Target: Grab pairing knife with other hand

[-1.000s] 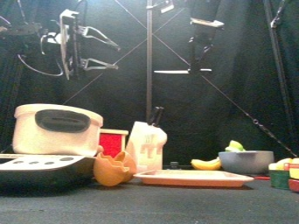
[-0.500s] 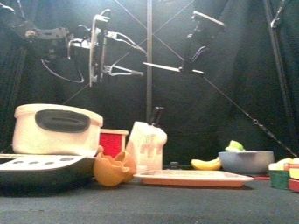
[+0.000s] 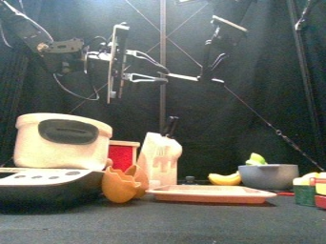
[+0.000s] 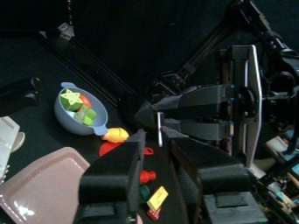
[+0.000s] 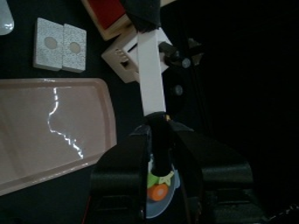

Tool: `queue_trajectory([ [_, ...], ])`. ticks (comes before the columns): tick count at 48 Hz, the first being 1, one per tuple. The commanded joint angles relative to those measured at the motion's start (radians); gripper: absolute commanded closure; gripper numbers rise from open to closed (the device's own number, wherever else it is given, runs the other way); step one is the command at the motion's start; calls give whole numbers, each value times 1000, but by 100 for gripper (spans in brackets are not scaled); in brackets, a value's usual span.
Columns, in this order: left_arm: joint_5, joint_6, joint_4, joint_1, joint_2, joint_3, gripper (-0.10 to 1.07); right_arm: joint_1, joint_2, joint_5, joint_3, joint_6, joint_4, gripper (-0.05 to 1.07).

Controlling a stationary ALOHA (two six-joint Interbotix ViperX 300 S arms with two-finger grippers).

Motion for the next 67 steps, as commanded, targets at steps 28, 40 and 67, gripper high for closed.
queue_trajectory([
  [28,-12,2,3,5,0,-14,57,2,-64,-91,18,55,12,27],
  [40,-14,8,17,8,0,-3,57,-5,-135,-160,78,109,34,11],
  [67,-20,8,94,58,0,11,57,-169,-445,-772,433,477,32,11],
])
